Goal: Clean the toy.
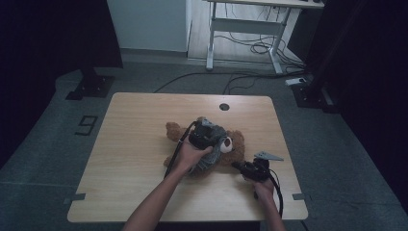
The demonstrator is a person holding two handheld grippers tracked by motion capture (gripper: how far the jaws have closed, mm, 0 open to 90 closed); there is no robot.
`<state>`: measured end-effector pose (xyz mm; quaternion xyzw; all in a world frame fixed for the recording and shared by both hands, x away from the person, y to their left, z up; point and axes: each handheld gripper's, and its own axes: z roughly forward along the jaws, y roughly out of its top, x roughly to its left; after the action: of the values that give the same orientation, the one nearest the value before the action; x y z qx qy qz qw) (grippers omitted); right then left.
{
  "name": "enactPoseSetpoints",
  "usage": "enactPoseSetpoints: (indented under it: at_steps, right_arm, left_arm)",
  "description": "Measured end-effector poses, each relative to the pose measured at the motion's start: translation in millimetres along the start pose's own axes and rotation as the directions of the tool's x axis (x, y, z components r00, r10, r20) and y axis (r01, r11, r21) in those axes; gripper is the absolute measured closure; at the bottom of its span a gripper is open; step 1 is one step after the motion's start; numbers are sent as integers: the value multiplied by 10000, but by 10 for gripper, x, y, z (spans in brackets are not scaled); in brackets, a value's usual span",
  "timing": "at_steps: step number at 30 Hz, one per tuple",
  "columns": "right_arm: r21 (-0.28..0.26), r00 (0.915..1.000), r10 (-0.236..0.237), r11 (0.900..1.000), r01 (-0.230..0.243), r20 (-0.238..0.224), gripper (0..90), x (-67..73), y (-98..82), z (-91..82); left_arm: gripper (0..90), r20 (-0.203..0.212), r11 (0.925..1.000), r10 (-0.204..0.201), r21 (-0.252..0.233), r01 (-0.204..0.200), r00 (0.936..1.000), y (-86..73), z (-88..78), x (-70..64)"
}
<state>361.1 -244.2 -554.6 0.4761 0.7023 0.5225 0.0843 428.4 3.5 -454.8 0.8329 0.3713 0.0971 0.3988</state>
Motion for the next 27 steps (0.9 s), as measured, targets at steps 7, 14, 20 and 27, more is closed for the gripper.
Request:
enactPoseSetpoints:
  at_steps: [7,14,20,27]
  right_arm:
    - [110,9999,-125,9999,125,11,664,33,-3,16]
    - [399,9998,-126,9991,132,-168,664,25,-1,23]
    - [431,9998,-75,9990,83,-183,664,21,-5,23]
    - [425,9999,15,9991,-9,-146,664,26,-6,22]
  left_arm:
    - [767,-463,9972,721,218,-711,9963,-86,-49,-5]
    - [766,-784,9971,761,79,-757,9940,-145,-271,144]
    - [768,-1501,9991,228,-309,-277,9884,-323,-561,436]
    - [770,-1969,9975,-701,-168,681,9779,-767,-735,824]
